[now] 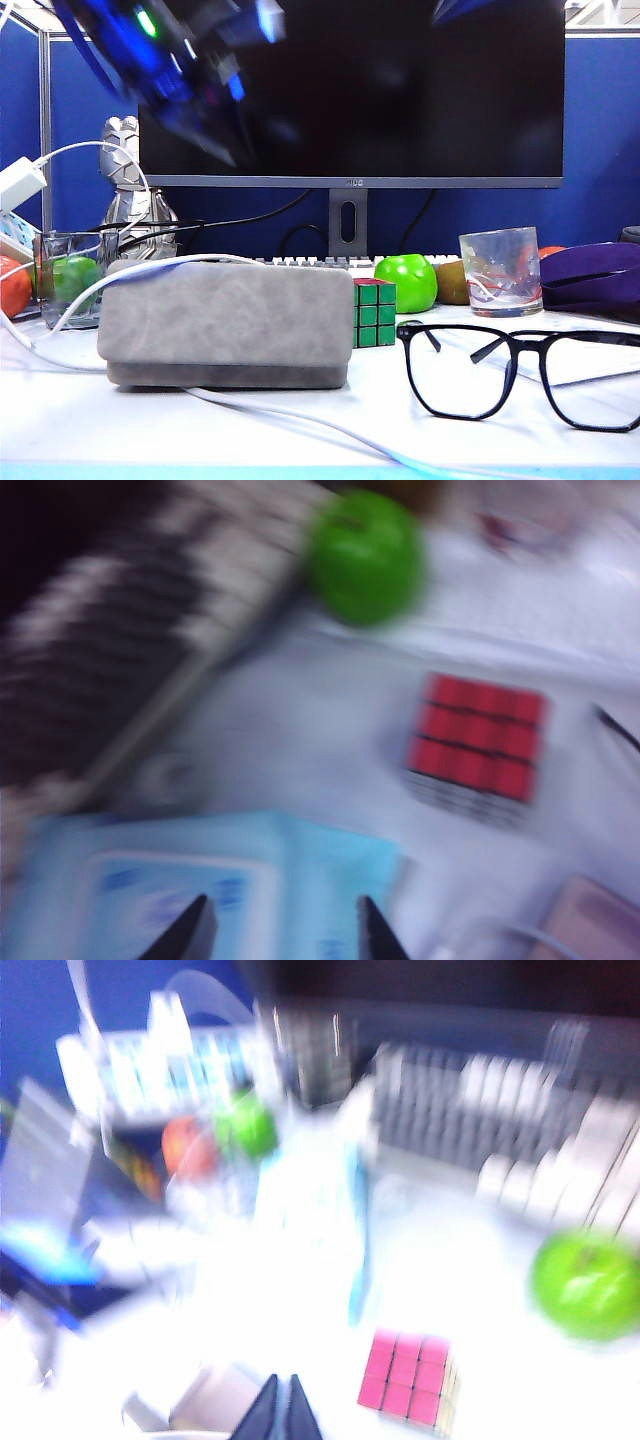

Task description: Pick up the glasses, fold the temples of the glasses, place the glasses into the glasses case, and finally close the glasses case.

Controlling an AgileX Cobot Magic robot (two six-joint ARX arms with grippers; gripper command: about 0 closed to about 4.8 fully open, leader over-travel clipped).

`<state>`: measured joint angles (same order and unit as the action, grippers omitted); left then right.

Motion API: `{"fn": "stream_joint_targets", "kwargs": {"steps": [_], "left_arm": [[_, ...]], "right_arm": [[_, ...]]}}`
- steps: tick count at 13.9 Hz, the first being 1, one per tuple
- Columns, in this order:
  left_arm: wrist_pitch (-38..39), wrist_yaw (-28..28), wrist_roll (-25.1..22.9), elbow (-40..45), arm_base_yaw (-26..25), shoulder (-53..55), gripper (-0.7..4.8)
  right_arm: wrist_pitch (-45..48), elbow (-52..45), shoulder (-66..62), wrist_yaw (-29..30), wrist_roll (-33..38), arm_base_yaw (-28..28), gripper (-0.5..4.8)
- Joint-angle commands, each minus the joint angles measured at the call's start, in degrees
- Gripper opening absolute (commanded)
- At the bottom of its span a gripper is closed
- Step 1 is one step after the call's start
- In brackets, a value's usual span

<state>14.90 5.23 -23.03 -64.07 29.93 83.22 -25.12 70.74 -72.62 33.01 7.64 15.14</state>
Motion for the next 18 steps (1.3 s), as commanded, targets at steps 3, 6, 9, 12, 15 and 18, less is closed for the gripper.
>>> {"fn": "stream_joint_targets", "kwargs": {"steps": [3, 6, 9, 12, 15, 18], "left_arm": [[-2.4, -9.2, 3.5, -0.2, -1.4, -7.5, 1.86], [-3.3, -15.1, 3.5, -0.2, -1.5, -10.8, 1.86], [-7.0, -15.7, 3.6, -0.2, -1.8, -14.7, 1.85], [-8.6, -15.7, 3.6, -0.2, -1.8, -17.6, 1.85], [-8.8, -15.8, 3.6, -0.2, -1.8, -19.1, 1.85], [-8.9, -15.8, 3.5, -0.2, -1.8, -20.6, 1.85]], "right_arm": [[1.4, 1.7, -12.9, 4.3, 7.1, 5.8, -0.05], [1.3, 1.7, -19.0, 4.9, 15.2, 8.3, 1.02], [1.4, 1.7, -24.9, 9.0, 24.6, 11.1, 1.31], [1.4, 1.6, -28.6, 9.1, 27.0, 13.3, 1.93], [1.4, 1.6, -32.2, 9.3, 30.6, 15.4, 1.94], [1.6, 1.6, -35.6, 9.0, 31.4, 17.0, 1.94]]}}
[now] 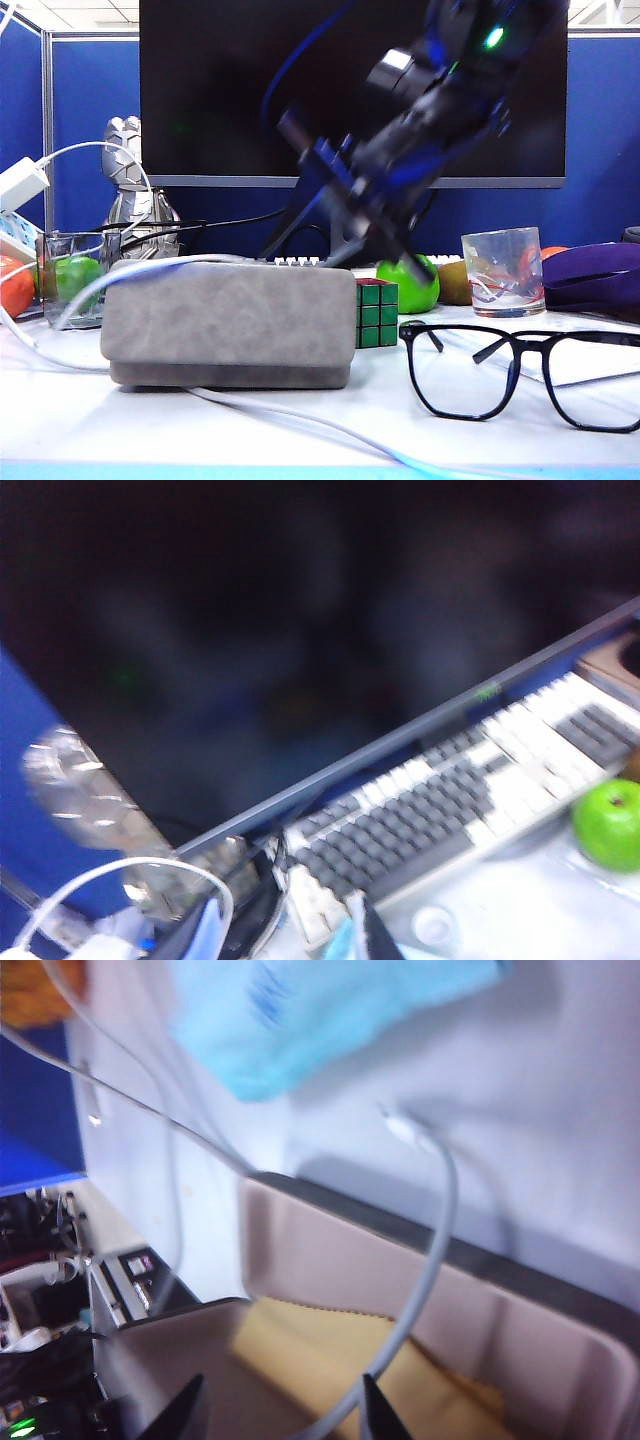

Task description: Pick up the glasses, fold the temples of the glasses, place the glasses into the glasses case, and finally close the glasses case.

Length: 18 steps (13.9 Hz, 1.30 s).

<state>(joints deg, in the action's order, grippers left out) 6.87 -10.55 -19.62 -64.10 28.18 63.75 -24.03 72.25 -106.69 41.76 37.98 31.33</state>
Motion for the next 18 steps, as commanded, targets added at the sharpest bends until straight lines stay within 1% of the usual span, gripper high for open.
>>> {"fn": "stream_joint_targets", "kwargs": {"steps": [1, 3, 7, 8, 9, 10, 11, 13, 14, 15, 16, 18], "left_arm": [[-0.8, -0.2, 0.1, -0.2, 0.0, -1.5, 1.84], [-0.6, -1.3, 0.1, -0.2, 0.0, -2.3, 1.85], [-0.1, -1.2, 0.1, -0.2, 0.0, -2.5, 1.84], [-0.1, -1.2, 0.1, -0.2, 0.0, -2.5, 1.85], [-0.1, -1.2, 0.1, -0.2, 0.0, -2.5, 1.85], [-0.1, -1.2, 0.1, -0.2, 0.0, -2.9, 1.84], [0.0, -1.3, 0.1, -0.2, 0.0, -3.4, 1.84], [0.1, -1.3, 0.1, -0.2, 0.0, -3.5, 1.84], [0.3, -1.2, 0.1, -0.2, 0.0, -3.5, 1.84], [0.3, -1.3, 0.1, -0.2, 0.0, -3.5, 1.84], [0.3, -1.2, 0.1, -0.2, 0.0, -3.7, 1.84], [0.3, -1.2, 0.1, -0.2, 0.0, -4.0, 1.84]], "right_arm": [[0.7, 0.1, -2.0, 0.2, 1.0, 0.8, 1.93], [0.9, 0.2, -2.3, 0.2, 1.1, 0.9, 1.92], [1.0, 0.2, -2.3, 0.1, 1.1, 0.9, 1.87], [1.6, 0.1, -2.3, 0.1, 1.3, 0.9, 1.09], [2.4, 0.1, -2.3, 0.1, 1.2, 0.9, -0.10], [4.3, 0.2, -2.3, 0.2, 1.3, 0.9, -0.06], [7.4, 0.2, -2.3, 1.8, 1.8, 0.9, -0.06], [13.8, 0.2, -2.2, 5.6, 6.8, 0.9, -0.06], [21.0, 0.2, -2.2, 8.7, 12.7, 0.9, -0.06], [32.8, 0.2, -2.2, 9.5, 20.3, 0.9, -0.06], [52.4, 0.2, -2.3, -12.4, 25.4, 0.9, -0.06], [52.1, 0.2, -2.4, -25.6, 25.2, 0.9, -0.06]]}}
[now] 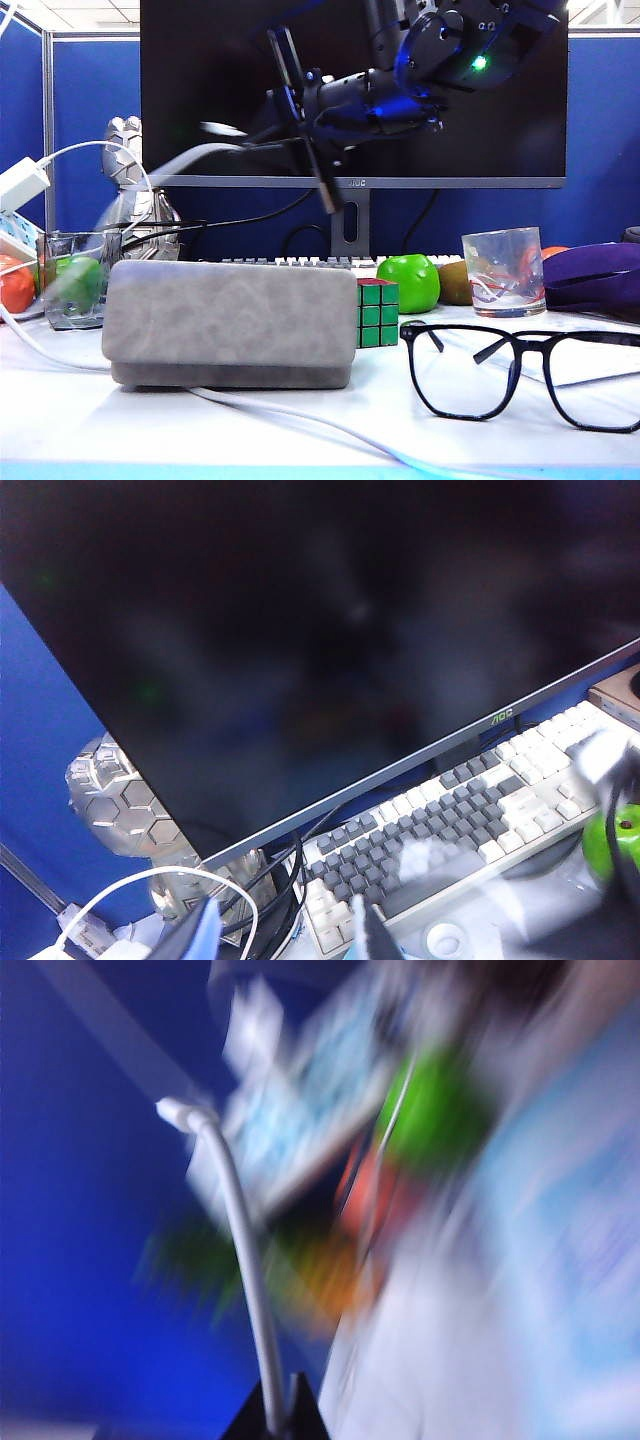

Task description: Pick up the glasses, fold the temples of the glasses, place the glasses into the glasses case, and finally close the glasses case.

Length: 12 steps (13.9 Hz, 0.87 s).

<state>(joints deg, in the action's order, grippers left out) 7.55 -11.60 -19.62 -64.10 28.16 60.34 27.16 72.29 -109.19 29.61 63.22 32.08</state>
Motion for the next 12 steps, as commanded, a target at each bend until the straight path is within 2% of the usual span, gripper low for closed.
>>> {"fn": "stream_joint_targets", "kwargs": {"steps": [1, 5, 7, 8, 9, 12], "left_arm": [[-0.3, -0.2, 0.1, -0.2, 0.0, -0.7, 1.84], [-0.3, -0.2, 0.1, -0.2, 0.0, -0.9, 1.84], [-0.3, -0.2, 0.1, -0.2, 0.0, -0.9, 1.84], [-0.2, -0.2, 0.1, -0.2, 0.0, -0.9, 1.84], [0.1, -0.2, 0.1, -0.2, 0.0, -0.9, 1.84], [0.3, -0.2, 0.1, -0.2, 0.0, -0.9, 1.84]], "right_arm": [[0.9, 0.2, -0.2, -20.0, 0.0, 0.2, -0.06], [1.0, 0.2, -3.1, -36.4, 0.0, 0.1, -0.06], [1.0, 0.2, -5.6, -37.8, 0.0, 0.1, -0.03], [1.0, 0.2, -6.0, -37.4, -0.2, 0.0, 0.72], [1.4, 0.2, -5.9, -37.0, -0.5, 0.0, 2.31], [1.6, 0.2, -3.9, -36.8, -7.8, -0.3, 2.38]]}}
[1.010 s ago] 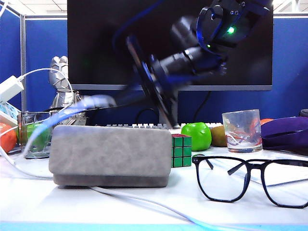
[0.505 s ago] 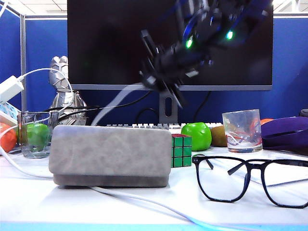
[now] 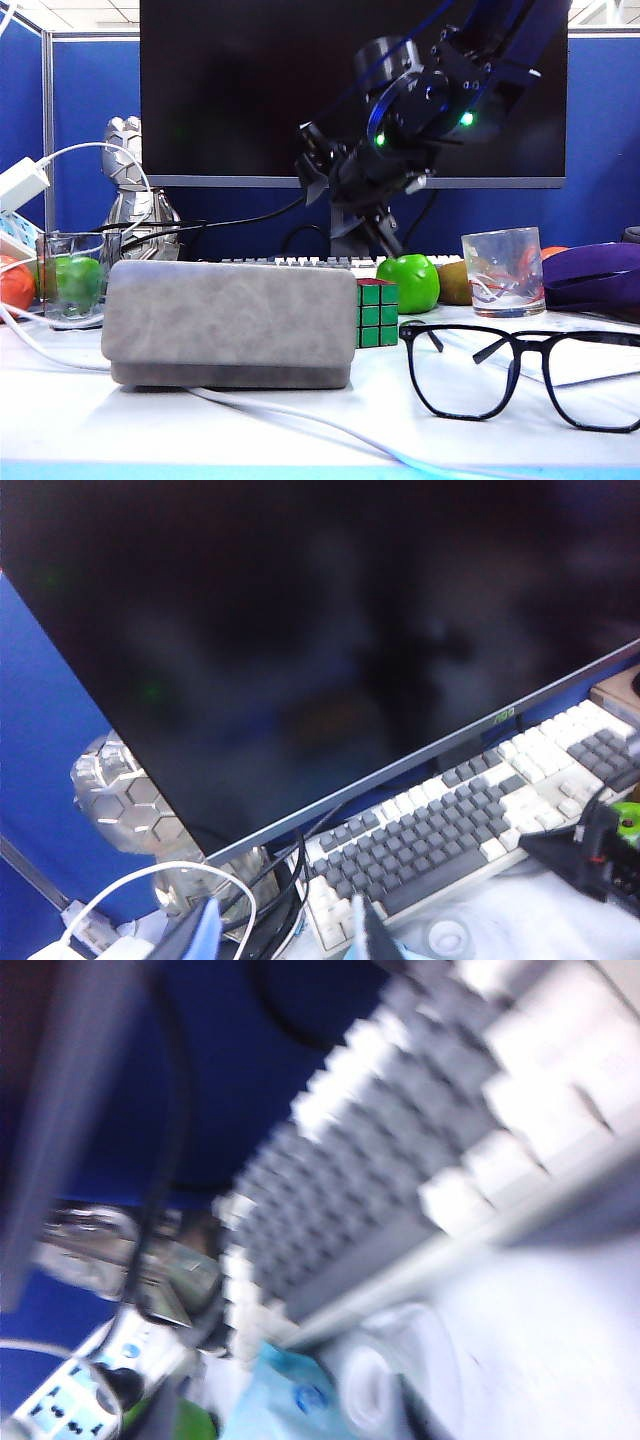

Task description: Pick up the glasses, fold the temples of the glasses, place the glasses into the glasses case, and finally close the glasses case.

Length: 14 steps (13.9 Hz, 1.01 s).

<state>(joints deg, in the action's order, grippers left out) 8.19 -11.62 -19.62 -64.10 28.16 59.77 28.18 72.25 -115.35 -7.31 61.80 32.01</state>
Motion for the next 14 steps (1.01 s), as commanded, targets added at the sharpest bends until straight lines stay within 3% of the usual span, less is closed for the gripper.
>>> {"fn": "stream_joint_targets", "kwargs": {"steps": [1, 3, 6, 8, 11, 13, 14], "left_arm": [[-0.3, -0.2, 0.1, -0.2, 0.0, -0.3, 1.84], [-0.3, -0.2, 0.1, -0.2, 0.0, -0.3, 1.84], [-0.1, 0.3, 0.1, -0.2, 0.0, -0.7, 1.84], [-0.1, 0.5, 0.1, -0.2, 0.0, -0.9, 1.84], [-0.1, 4.2, 0.2, -0.2, 0.0, -1.0, 1.84], [-0.1, 6.5, 0.2, -0.2, 0.0, -1.2, 1.83], [-0.1, 6.5, 0.2, -0.2, 0.0, -1.2, 1.83]], "right_arm": [[0.0, 0.2, 3.7, 0.6, -9.4, -0.9, 2.38], [-3.7, 0.2, 8.7, 1.0, -18.5, -1.7, 2.37], [-19.4, 0.2, 22.4, 3.7, -38.9, -3.4, 1.97], [-32.4, 0.2, 31.6, 11.5, -48.9, -4.9, 1.46], [-54.0, 0.2, 42.1, 25.1, -56.0, -5.9, 1.44], [-70.6, 0.2, 45.2, 38.0, -59.8, -5.8, 1.44], [-76.6, 0.2, 45.1, 40.7, -60.9, -5.8, 1.44]]}}
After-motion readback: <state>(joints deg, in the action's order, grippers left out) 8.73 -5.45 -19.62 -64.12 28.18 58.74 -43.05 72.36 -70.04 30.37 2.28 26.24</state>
